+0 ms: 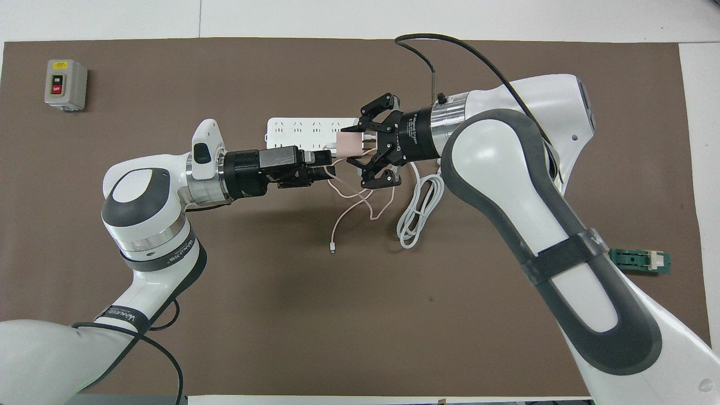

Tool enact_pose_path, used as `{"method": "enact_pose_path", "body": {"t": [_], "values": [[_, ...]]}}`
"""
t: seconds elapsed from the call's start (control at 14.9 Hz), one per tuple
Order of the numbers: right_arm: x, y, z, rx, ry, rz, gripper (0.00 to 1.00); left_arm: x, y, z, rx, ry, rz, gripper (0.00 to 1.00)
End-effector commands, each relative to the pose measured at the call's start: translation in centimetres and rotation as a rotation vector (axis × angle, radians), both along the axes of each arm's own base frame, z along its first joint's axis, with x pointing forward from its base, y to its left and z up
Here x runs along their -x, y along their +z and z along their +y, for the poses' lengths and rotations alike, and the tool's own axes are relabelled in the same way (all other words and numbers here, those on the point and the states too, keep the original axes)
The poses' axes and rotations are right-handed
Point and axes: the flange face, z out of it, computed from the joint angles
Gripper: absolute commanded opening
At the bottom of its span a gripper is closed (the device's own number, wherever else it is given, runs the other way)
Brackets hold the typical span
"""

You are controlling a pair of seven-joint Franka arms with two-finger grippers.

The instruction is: Plug charger into power strip

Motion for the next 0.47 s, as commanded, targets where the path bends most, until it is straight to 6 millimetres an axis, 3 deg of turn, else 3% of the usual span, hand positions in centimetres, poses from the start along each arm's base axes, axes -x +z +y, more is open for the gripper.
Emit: {"method": "enact_pose_path", "body": {"t": [0.0, 0.2, 0.4], "values": [[0.5, 0.0, 0.2, -0.011, -0.024, 0.013, 0.0, -1.1, 0.3, 0.0, -0.002, 0.015, -0.028, 1.0], [0.7, -0.2, 0.5, -0.01, -0.021, 0.019, 0.0, -3.6, 0.4, 1.1, -0.049, 0.0, -0.072, 1.0], [0.6, -0.3, 0.3, -0.007, -0.032, 0.014, 0.0, -3.4, 0.3, 0.6, -0.048, -0.006, -0.07, 1.0]]}}
